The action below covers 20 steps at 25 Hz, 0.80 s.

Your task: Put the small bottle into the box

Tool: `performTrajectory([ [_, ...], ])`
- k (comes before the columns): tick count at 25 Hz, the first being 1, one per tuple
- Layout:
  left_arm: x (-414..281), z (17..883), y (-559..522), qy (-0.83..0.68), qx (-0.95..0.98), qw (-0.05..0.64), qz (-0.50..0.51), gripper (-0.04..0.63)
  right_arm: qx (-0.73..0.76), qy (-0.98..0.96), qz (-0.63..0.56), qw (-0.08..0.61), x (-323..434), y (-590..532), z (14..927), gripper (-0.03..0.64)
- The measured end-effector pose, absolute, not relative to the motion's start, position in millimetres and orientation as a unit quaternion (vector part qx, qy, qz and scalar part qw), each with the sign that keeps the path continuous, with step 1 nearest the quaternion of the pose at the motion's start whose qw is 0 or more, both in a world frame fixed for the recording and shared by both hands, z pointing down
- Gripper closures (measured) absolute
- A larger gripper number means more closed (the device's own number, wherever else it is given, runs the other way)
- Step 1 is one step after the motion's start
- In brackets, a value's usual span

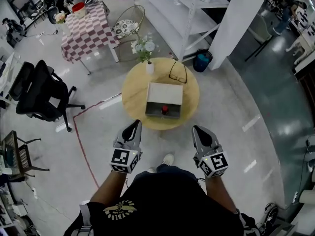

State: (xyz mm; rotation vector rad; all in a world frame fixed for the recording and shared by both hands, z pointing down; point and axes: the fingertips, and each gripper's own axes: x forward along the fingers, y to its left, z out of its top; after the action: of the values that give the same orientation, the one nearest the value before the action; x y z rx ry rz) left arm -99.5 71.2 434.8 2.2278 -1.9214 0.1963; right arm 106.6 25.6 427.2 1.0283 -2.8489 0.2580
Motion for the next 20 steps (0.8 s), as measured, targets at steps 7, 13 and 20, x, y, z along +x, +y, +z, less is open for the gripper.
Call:
performTrajectory([
  [7,-96,420,30,-0.669,0.737,0.079,0.054,0.595,0.302,-0.950,0.077,0.028,105,-19,412,0.611],
  [13,-88,428,16,-0.686,0.719,0.092,0.056,0.595,0.281,-0.955,0.089,0.028,110,-46,418,0.611],
  [20,-98,434,12,-0.693,0.711,0.097,0.073,0.595,0.266,-0.957,0.109,0.024,99,-58,431,0.611],
])
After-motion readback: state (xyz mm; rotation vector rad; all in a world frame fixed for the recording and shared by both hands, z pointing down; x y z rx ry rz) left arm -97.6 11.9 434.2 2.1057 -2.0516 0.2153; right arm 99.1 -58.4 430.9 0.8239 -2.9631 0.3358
